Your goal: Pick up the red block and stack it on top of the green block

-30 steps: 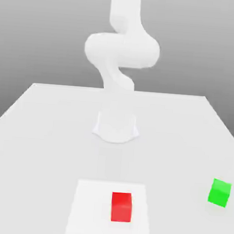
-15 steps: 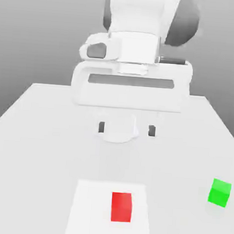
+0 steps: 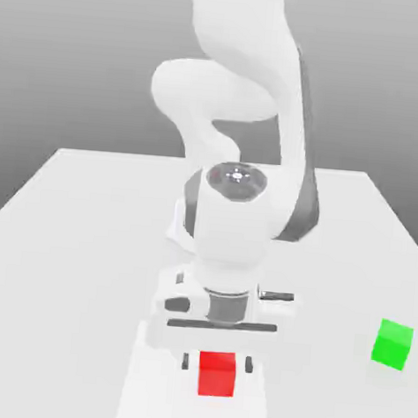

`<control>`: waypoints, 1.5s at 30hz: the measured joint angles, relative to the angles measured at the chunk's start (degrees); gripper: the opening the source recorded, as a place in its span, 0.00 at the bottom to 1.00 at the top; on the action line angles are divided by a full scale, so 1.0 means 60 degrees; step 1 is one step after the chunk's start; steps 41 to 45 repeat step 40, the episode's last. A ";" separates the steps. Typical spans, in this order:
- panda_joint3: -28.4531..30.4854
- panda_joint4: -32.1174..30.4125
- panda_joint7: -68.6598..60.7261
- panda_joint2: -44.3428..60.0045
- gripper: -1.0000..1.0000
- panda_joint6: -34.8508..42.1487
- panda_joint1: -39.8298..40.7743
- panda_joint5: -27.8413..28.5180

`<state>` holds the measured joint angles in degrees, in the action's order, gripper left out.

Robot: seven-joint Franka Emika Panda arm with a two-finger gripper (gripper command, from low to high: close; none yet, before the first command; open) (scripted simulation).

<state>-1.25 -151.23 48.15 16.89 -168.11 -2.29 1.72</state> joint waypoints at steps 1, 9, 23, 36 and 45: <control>-0.0001 0.0000 0.0006 0.0000 0.00 0.0000 0.0000 0.0006; -0.0083 -0.0182 -0.0093 -0.1221 0.00 0.1039 0.0053 -0.0129; -0.1729 0.0227 -0.1744 -0.2216 0.00 0.2458 -0.2264 -0.0012; -0.2379 0.0719 -0.2390 -0.0990 0.00 0.1811 -0.4225 0.0984; -0.2228 0.0739 -0.2238 -0.0695 1.00 0.1547 -0.4334 0.1195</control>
